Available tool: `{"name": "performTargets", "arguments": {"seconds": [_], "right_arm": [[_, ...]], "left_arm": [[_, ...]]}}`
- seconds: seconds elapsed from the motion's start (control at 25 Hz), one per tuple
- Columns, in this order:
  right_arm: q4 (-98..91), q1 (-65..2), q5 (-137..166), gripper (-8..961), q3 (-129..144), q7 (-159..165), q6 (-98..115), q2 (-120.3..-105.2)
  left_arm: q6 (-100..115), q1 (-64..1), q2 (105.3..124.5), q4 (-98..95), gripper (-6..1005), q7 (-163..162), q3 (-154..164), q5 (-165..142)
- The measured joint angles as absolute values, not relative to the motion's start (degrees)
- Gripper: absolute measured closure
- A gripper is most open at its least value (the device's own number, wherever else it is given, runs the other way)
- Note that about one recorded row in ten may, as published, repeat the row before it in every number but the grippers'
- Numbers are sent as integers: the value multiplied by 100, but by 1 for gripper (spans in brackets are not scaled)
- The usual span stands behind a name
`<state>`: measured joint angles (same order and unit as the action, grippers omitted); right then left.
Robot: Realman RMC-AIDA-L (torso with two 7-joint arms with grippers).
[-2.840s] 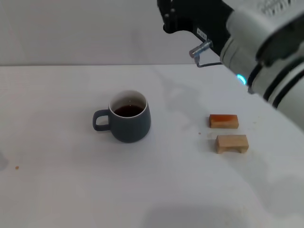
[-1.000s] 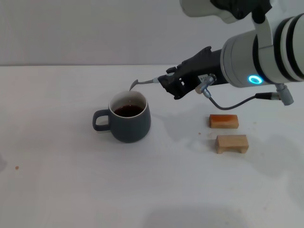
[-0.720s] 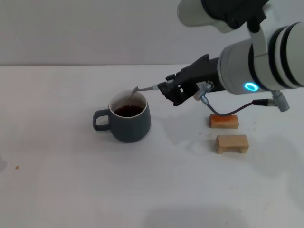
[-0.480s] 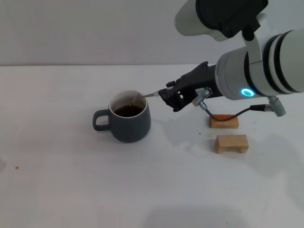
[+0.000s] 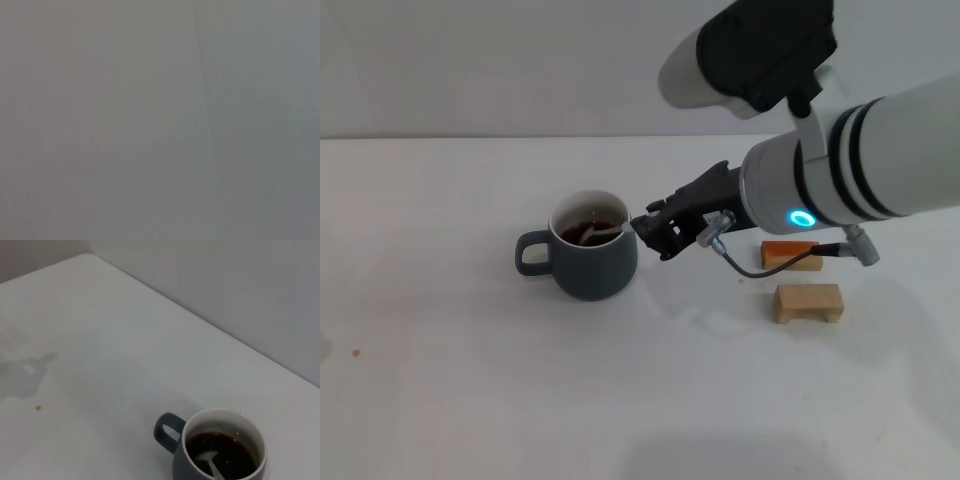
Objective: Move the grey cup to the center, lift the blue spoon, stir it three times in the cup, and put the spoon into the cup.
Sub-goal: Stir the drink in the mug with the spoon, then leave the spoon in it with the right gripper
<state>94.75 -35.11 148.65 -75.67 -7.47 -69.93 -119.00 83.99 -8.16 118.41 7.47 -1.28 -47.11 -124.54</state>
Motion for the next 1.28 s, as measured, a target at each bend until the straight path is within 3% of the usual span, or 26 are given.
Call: {"name": "performTargets", "arguments": {"seconds": [0.72, 1.28], "right_arm": [[8350, -4108, 14747, 791, -7465, -907, -6307, -11899], [8051, -4186, 14809, 792, -7757, -1192, -6120, -11882]], "left_arm": [[8494, -826, 11829, 747, 1000, -183, -4711, -12454], [8461, -866, 11830, 747, 1000, -177, -4711, -12454]]}}
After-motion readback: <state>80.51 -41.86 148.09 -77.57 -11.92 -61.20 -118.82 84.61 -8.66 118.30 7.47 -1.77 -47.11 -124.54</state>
